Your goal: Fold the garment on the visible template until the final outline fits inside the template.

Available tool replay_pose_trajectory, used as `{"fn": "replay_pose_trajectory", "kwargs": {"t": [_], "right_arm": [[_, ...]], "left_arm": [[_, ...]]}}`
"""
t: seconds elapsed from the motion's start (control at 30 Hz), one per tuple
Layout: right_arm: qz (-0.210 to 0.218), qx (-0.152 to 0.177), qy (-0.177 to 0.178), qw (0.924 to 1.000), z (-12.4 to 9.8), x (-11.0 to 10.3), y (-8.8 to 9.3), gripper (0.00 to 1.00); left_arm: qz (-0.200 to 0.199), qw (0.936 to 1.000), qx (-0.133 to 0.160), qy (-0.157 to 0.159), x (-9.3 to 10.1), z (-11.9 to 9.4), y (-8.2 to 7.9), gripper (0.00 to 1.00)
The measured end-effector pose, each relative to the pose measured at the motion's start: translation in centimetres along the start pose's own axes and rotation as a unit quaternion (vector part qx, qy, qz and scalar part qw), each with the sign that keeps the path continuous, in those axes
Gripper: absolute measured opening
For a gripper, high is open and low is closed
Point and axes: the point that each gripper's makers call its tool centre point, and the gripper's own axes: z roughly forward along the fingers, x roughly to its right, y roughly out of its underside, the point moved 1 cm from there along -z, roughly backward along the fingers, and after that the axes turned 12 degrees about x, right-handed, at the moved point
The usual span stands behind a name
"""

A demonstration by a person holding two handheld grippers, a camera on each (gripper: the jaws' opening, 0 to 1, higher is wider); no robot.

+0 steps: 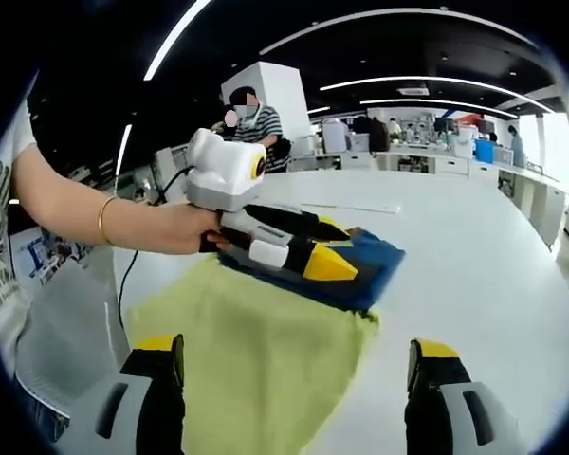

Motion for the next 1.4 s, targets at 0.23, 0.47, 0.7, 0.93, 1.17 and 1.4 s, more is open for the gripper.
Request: {"fn": "replay_pose_trajectory", "kwargs": {"t": [0.23, 0.47, 0.7, 0.93, 1.17, 1.4], "right_arm": [[-0.007, 0.001, -0.012, 0.9999, 0.4, -0.5, -0.4, 0.99], [-0.01, 0.001, -0.021, 0.9997, 0.6, -1.0, -0.6, 0.99], [-0.013, 0.004, -0.024, 0.9996, 0.6, -1.2, -0.7, 0.99], [-0.013, 0.002, -0.03, 0.9995, 0.8, -1.6, -0.7, 0.99], [-0.017, -0.001, -0.038, 0.9991, 1.2, -2.2, -0.7, 0.99], [-0.015, -0.005, -0.042, 0.999, 1.4, -2.4, -0.4, 0.99]], "left_arm": [[-0.006, 0.9998, 0.007, -0.019, -1.1, -1.5, 0.2, 0.81], [-0.011, 0.9992, 0.014, -0.036, -2.3, -4.1, 0.0, 0.98], [0.005, 0.999, 0.0, -0.045, -4.1, -8.1, 0.7, 0.99], [0.004, 0.9971, -0.009, -0.075, -5.9, -11.7, 1.6, 0.98], [0.009, 0.996, -0.008, -0.088, -6.9, -14.1, 2.2, 0.88], [0.024, 0.9944, -0.011, -0.103, -7.7, -16.5, 2.9, 0.8]]}}
